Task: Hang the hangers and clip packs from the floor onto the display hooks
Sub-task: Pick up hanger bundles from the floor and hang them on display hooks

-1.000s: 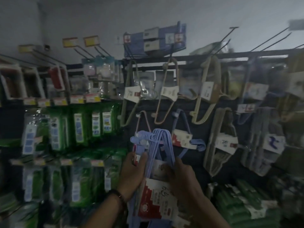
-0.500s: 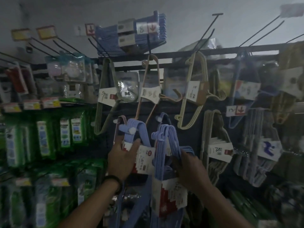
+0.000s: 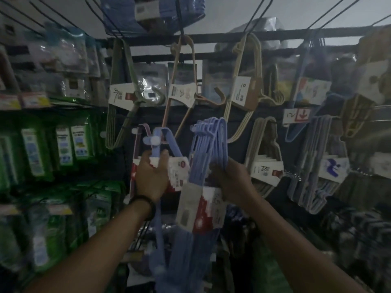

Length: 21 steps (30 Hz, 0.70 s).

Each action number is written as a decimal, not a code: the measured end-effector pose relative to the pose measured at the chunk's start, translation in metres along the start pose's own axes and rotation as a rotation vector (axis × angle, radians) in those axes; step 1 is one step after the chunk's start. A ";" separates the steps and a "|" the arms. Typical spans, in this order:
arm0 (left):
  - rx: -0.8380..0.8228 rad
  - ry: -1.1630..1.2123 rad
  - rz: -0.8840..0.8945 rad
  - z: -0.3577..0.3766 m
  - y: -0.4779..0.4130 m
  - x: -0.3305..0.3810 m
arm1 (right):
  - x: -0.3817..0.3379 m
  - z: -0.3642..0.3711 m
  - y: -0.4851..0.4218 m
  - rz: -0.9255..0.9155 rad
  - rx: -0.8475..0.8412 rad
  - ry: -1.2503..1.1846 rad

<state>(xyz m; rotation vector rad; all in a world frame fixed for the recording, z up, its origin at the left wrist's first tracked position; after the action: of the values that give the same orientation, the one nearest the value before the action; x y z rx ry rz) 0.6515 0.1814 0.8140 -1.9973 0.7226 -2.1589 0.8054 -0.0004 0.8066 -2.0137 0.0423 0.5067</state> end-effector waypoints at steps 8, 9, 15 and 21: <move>0.171 0.119 -0.161 -0.033 -0.002 -0.014 | -0.020 0.009 0.053 0.103 -0.065 -0.168; 0.185 0.143 -0.180 -0.034 0.000 -0.013 | -0.030 0.014 0.057 0.124 -0.083 -0.389; 0.240 0.237 -0.225 -0.049 -0.009 0.007 | -0.022 0.026 0.080 0.195 -0.042 -0.405; 0.105 -0.004 0.046 -0.066 -0.002 0.017 | -0.002 0.012 0.054 0.182 -0.144 0.208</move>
<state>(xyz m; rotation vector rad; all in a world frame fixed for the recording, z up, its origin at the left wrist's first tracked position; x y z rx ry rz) 0.5863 0.1945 0.8288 -1.9138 0.6343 -2.1192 0.7860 -0.0166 0.7570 -2.2099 0.3270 0.4219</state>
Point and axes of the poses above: each hand's wrist, its own y-axis away from the middle knuckle, its own z-axis out of the palm, x = y × z, the point moved 2 cm from there along -y, towards the middle knuckle, and after that the axes turned 15 degrees about -z, right-handed, at the moved point
